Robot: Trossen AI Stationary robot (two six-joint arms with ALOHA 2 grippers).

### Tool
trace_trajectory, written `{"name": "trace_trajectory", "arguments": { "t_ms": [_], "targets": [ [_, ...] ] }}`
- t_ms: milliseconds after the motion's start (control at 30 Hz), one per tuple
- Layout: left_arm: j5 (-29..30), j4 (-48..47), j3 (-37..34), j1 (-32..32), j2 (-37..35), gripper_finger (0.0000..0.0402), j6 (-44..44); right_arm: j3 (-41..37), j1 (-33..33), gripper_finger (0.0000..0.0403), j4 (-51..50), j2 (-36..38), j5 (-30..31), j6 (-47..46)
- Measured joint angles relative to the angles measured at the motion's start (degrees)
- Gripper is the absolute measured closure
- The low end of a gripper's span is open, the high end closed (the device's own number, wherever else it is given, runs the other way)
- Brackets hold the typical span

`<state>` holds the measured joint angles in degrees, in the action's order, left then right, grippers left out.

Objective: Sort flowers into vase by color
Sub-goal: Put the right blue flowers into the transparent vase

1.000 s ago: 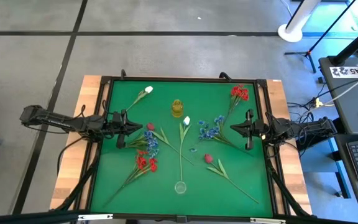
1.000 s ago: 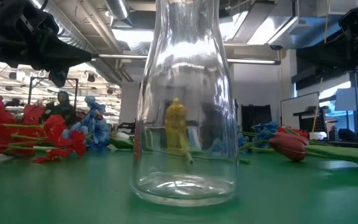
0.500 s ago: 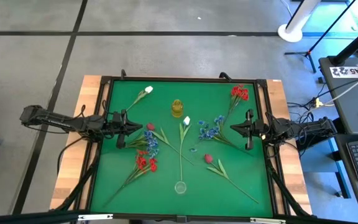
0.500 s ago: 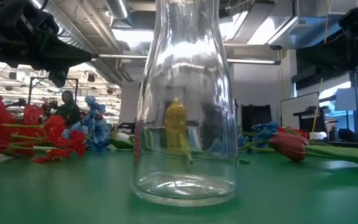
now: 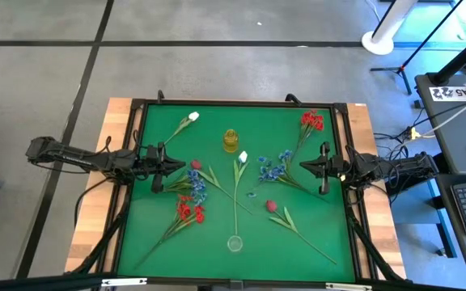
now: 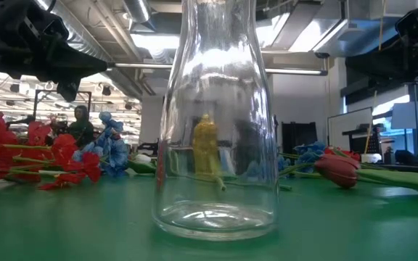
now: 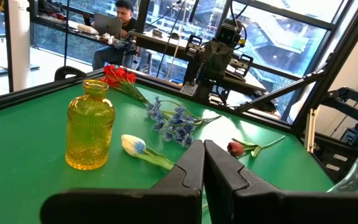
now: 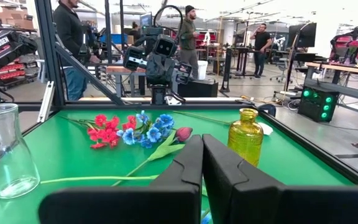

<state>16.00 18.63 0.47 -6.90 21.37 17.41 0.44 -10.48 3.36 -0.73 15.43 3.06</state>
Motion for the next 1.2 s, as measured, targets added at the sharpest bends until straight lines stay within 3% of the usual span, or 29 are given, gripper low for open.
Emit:
{"name": "trace_trajectory", "arguments": {
  "t_ms": [1000,1200],
  "targets": [
    [0.0,0.0,0.0,0.0,0.0,0.0401,0.0,0.0,0.0,0.0391,0.1,0.0,0.1,-1.2],
    [0.0,0.0,0.0,0.0,0.0,0.0401,0.0,2.2,0.0,0.0391,-0.6,-0.7,6.8,-0.8]
  ]
}}
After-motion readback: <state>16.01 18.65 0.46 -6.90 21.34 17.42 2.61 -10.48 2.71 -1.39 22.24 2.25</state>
